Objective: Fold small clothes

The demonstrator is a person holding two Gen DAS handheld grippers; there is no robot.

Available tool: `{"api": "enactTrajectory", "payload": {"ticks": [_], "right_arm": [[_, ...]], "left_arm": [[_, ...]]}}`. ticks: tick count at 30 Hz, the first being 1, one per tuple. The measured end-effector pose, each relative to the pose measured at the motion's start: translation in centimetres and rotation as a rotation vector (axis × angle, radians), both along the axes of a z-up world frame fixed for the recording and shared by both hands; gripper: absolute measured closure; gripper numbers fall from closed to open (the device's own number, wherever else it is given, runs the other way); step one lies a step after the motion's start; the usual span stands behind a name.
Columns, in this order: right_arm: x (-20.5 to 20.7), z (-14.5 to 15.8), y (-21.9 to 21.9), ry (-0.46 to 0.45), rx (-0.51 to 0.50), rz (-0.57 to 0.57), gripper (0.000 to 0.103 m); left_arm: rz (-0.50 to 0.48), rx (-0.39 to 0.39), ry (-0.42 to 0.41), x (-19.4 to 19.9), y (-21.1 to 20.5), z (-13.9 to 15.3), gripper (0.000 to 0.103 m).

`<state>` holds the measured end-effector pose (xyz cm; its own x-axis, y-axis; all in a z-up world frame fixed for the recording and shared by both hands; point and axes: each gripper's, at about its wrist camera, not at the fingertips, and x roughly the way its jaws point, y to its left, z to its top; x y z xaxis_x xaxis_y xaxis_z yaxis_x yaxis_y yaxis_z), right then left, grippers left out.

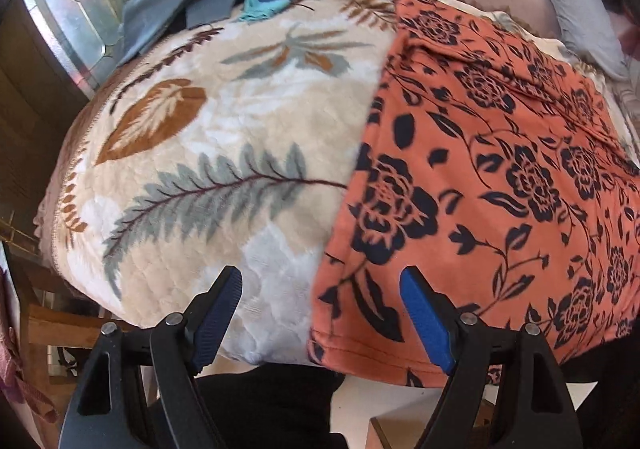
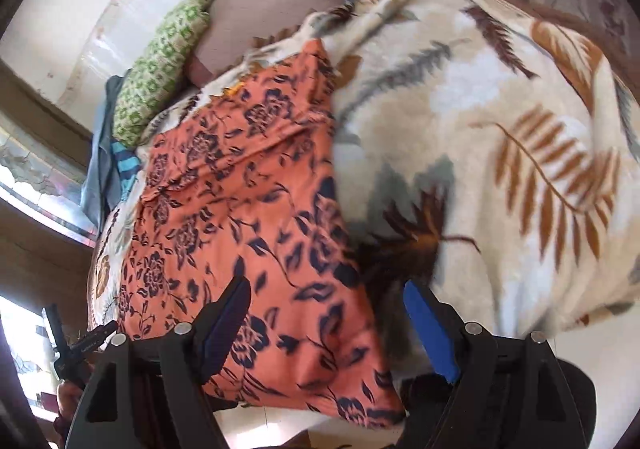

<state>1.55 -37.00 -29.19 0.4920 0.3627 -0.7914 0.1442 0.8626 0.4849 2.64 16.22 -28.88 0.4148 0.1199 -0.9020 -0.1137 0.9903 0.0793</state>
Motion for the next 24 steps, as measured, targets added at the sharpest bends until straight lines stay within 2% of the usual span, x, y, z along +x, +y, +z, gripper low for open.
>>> {"api": "enactTrajectory", "payload": {"ticks": [1,3,4,5,10,12,13,14,17,18,19,20,21,23,24], "right_arm": [[-0.3,-0.3,-0.5,0.025,0.011,-0.008,0.021],[-0.9,-0.8,-1.2,0.055,0.045,-0.027,0.021],[-1.3,-1.1,-1.4,0.065,0.072,-0.029,0.021],[-1.5,-1.4,-1.3,0.074,0.09,-0.028,0.021],[-1.9,-3.3,0.3,0.13,0.053,0.013,0.021],[-1.8,-4.5,0.6,0.177,0.076,0.027,0.023],[-1.7,-5.1,0.8,0.2,0.099,0.033,0.024],[-1.7,-5.8,1.1,0.221,0.117,0.04,0.029],[-1.8,-7.8,2.0,0.286,0.106,0.058,0.045],[-1.9,-8.4,2.3,0.297,0.087,0.055,0.054],[-2.0,-8.8,2.4,0.301,0.082,0.057,0.056],[-2.2,-8.9,2.4,0.292,0.092,0.053,0.059],[-2.3,-8.8,2.2,0.288,0.093,0.05,0.064],[-2.6,-8.3,1.6,0.263,0.103,0.044,0.065],[-2.6,-7.9,1.1,0.244,0.092,0.035,0.065]], "left_arm": [[-0.012,-0.017,0.007,0.0,-0.3,-0.2,0.023],[-0.046,-0.055,0.022,-0.1,-0.9,-0.7,0.044],[-0.062,-0.068,0.036,-0.1,-1.2,-1.0,0.065],[-0.069,-0.068,0.048,0.0,-1.4,-1.2,0.074],[-0.093,-0.089,0.055,0.1,-1.6,-1.2,0.075],[-0.118,-0.112,0.07,0.1,-1.6,-1.3,0.061],[-0.123,-0.132,0.078,0.2,-1.6,-1.4,0.046],[-0.123,-0.142,0.083,0.3,-1.6,-1.5,0.039],[-0.129,-0.133,0.088,0.7,-1.6,-2.1,0.039],[-0.132,-0.134,0.087,0.8,-1.7,-2.1,0.039],[-0.131,-0.136,0.085,0.8,-1.7,-2.1,0.043],[-0.126,-0.135,0.083,0.9,-1.6,-2.1,0.053],[-0.118,-0.134,0.082,1.0,-1.3,-2.0,0.058],[-0.1,-0.162,0.079,1.1,-0.5,-1.9,0.068],[-0.092,-0.175,0.079,1.2,0.0,-1.9,0.07]]}}
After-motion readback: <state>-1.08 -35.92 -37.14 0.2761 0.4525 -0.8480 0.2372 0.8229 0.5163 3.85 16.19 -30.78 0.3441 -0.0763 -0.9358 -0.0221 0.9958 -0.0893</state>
